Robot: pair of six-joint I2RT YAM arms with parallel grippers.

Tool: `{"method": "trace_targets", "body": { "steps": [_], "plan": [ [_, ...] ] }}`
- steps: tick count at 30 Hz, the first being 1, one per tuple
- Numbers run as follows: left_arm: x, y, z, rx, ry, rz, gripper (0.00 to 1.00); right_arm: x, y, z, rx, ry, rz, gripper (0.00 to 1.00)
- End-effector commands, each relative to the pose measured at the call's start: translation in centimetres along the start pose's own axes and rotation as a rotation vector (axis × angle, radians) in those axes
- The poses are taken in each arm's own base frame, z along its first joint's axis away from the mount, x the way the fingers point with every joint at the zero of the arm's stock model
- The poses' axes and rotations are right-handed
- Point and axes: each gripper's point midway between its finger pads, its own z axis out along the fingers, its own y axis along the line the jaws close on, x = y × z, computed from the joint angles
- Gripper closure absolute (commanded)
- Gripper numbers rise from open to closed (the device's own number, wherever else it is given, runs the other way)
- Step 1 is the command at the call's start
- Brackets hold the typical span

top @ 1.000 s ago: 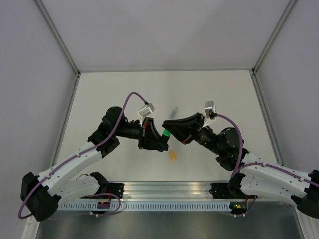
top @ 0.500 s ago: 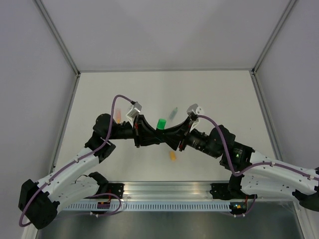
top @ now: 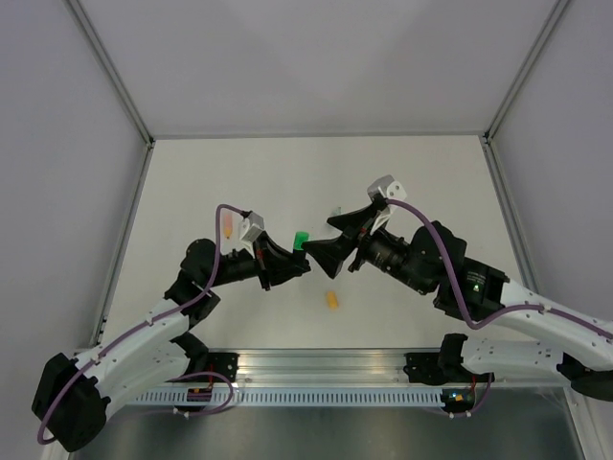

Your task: Insert the pens into the pen caps

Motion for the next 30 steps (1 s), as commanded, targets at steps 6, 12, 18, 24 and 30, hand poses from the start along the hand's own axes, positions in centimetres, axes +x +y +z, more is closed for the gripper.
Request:
{"method": "trace_targets", "body": {
  "steps": [6, 12, 18, 24, 30],
  "plan": [
    [-1.3, -0.8, -0.4, 0.02, -0.063, 0.198, 0.98, 0.8, -1.8, -3.6, 0.027, -0.03, -0.017, 0.13],
    [-0.2, -3.7, -0.1, 0.152, 0.003, 0.228, 0.98, 1.1, 0.1, -3.9, -0.081, -0.007, -0.027, 0.14],
    [0.5, -6.4, 0.2, 0.256, 0.035, 0.252, 0.98, 2.0, 1.1, -2.9, -0.135, 0.023, -0.043, 0.16],
    [0.5, -8.0, -0.1, 0.315, 0.037, 0.265, 0.98, 2.0, 2.8, -2.2, -0.22, 0.014, -0.021, 0.34],
    [0.3, -8.6, -0.6, 0.331, 0.017, 0.275, 0.98, 3.7, 4.7, -1.8, -0.336, 0.028, 0.024, 0.56]
  ]
}}
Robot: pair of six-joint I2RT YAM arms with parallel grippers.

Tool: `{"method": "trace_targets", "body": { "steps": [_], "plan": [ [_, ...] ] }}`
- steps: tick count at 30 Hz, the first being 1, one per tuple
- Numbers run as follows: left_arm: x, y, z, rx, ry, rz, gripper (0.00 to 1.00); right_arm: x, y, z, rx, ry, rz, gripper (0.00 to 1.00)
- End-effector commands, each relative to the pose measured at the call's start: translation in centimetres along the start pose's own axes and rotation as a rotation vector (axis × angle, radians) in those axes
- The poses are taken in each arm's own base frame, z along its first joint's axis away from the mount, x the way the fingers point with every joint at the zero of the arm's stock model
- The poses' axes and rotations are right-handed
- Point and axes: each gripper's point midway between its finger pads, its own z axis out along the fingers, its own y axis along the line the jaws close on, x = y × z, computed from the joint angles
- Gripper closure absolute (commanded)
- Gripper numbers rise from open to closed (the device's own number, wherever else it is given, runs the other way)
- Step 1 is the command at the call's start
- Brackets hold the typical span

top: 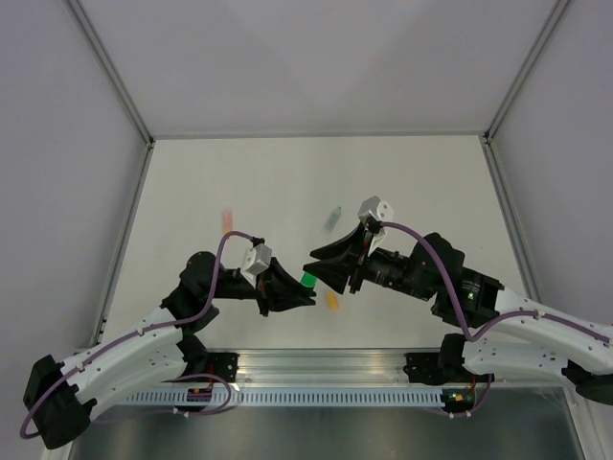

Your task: Insert the pens into the pen caps

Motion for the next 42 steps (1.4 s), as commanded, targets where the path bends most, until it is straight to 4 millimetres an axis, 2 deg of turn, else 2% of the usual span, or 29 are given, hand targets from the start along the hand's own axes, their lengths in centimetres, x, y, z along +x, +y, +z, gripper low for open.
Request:
{"method": "trace_targets", "body": {
  "steps": [1, 4, 10, 15, 16, 19, 20, 23, 29, 34, 42],
  "plan": [
    [-2.0, -1.3, 0.1, 0.061, -0.044, 0.091, 0.98, 0.2, 1.9, 0.6, -0.112, -0.027, 0.031, 0.57],
    [-2.2, -1.5, 0.0, 0.067, -0.05, 0.094, 0.98, 1.1, 2.2, 0.9, -0.141, -0.021, 0.048, 0.62],
    [-2.2, -1.6, 0.0, 0.072, -0.047, 0.092, 0.98, 1.9, 2.4, 1.5, -0.167, -0.027, 0.066, 0.63],
    [-2.3, -1.7, 0.0, 0.072, -0.049, 0.095, 0.98, 2.5, 2.2, 1.9, -0.163, -0.024, 0.075, 0.71],
    [-2.3, -1.8, -0.1, 0.075, -0.05, 0.098, 0.98, 2.6, 2.1, 1.9, -0.161, -0.022, 0.075, 0.7],
    [-2.1, -1.7, 0.0, 0.076, -0.046, 0.093, 0.98, 2.4, 1.9, 2.0, -0.147, -0.035, 0.074, 0.5],
    [-2.1, -1.8, 0.0, 0.077, -0.046, 0.093, 0.98, 2.3, 1.9, 2.0, -0.143, -0.038, 0.073, 0.41],
    [-2.1, -1.8, -0.1, 0.077, -0.045, 0.091, 0.98, 1.9, 1.7, 2.1, -0.133, -0.047, 0.07, 0.36],
    [-2.1, -1.9, -0.1, 0.083, -0.045, 0.093, 0.98, 1.2, 2.0, 2.6, -0.137, -0.057, 0.071, 0.35],
    [-1.9, -2.0, -0.1, 0.09, -0.04, 0.09, 0.98, 0.8, 2.1, 2.9, -0.144, -0.068, 0.065, 0.43],
    [-1.8, -1.9, 0.0, 0.092, -0.034, 0.082, 0.98, -0.4, 2.4, 3.3, -0.146, -0.082, 0.05, 0.43]
  ]
}}
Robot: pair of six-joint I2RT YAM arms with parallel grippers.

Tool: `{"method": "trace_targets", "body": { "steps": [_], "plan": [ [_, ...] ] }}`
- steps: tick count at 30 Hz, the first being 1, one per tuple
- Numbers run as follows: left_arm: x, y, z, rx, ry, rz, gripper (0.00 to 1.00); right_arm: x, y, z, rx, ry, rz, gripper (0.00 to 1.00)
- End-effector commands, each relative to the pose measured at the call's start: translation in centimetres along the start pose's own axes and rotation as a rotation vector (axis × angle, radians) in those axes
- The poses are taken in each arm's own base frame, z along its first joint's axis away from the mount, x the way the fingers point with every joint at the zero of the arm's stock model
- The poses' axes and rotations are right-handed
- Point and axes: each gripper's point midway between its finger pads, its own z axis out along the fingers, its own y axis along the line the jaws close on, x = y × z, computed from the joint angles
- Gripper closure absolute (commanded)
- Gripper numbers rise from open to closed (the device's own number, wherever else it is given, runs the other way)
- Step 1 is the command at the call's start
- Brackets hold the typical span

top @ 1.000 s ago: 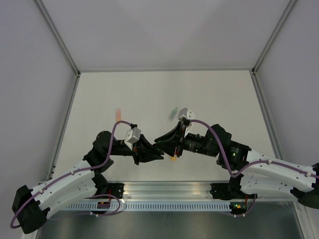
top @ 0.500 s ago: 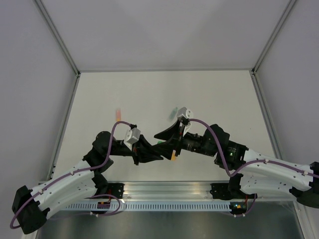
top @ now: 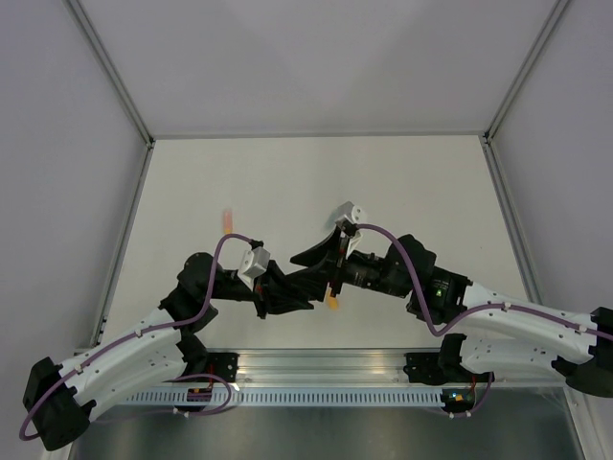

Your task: Insert the pens into the pen caps

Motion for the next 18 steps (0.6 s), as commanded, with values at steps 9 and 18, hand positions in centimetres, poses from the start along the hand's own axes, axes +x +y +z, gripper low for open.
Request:
{"method": "trace_targets", "body": {
  "steps": [9, 18],
  "plan": [
    [-2.0, -1.01, 0.3, 0.051, -0.057, 0.056, 0.98, -4.14, 1.61, 0.19, -0.048, -0.119, -0.031, 0.54],
    [-2.49, -1.21, 0.27, 0.054, -0.082, 0.056, 0.98, -3.41, 2.35, 0.7, -0.101, -0.108, 0.004, 0.97]
  ]
}}
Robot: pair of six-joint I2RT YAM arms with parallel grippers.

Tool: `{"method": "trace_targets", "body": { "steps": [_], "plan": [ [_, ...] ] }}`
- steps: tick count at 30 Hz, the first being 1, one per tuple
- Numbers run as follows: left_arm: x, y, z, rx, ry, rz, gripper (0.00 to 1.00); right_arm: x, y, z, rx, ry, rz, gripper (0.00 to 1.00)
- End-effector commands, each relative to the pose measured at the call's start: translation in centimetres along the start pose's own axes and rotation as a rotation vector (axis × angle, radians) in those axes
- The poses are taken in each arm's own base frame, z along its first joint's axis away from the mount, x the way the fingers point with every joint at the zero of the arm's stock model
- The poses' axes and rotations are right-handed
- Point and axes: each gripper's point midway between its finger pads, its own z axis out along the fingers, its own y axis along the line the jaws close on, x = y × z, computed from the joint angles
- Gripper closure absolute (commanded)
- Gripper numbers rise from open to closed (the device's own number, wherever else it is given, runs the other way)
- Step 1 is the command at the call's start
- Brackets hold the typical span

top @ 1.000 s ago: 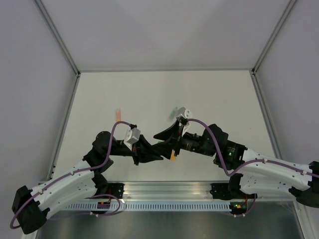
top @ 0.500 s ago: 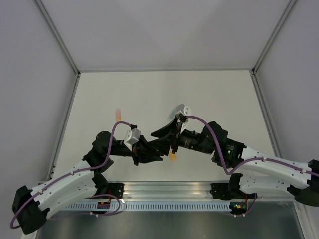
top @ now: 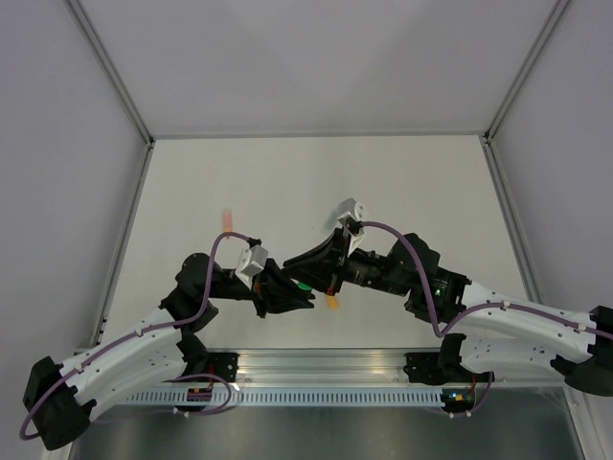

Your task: Insert the pens into the pen caps

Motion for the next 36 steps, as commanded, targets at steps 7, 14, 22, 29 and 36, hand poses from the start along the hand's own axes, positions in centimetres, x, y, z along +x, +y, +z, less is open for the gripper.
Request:
{"method": "trace_targets", "body": {
  "steps": [7, 14, 22, 29, 36],
  "plan": [
    [-4.8, -2.2, -0.1, 0.047, -0.157, 0.024, 0.98, 3.6, 0.1, -0.2, -0.042, 0.08, 0.078, 1.0],
    [-6.9, -2.4, 0.0, 0.039, -0.216, 0.004, 0.98, 5.8, 0.1, 0.3, -0.054, 0.165, 0.107, 1.0],
    [-9.1, -2.1, 0.1, -0.004, -0.252, -0.03, 0.98, 9.6, -0.6, 0.1, -0.05, 0.287, 0.134, 1.0],
    [-10.4, -0.9, -0.7, -0.139, -0.235, -0.004, 0.98, 11.1, -1.3, -1.5, -0.003, 0.364, 0.12, 1.0],
    [-10.0, 1.2, -0.4, -0.224, -0.22, -0.032, 0.98, 12.3, -2.0, -1.6, 0.04, 0.413, 0.148, 1.0]
  ]
}}
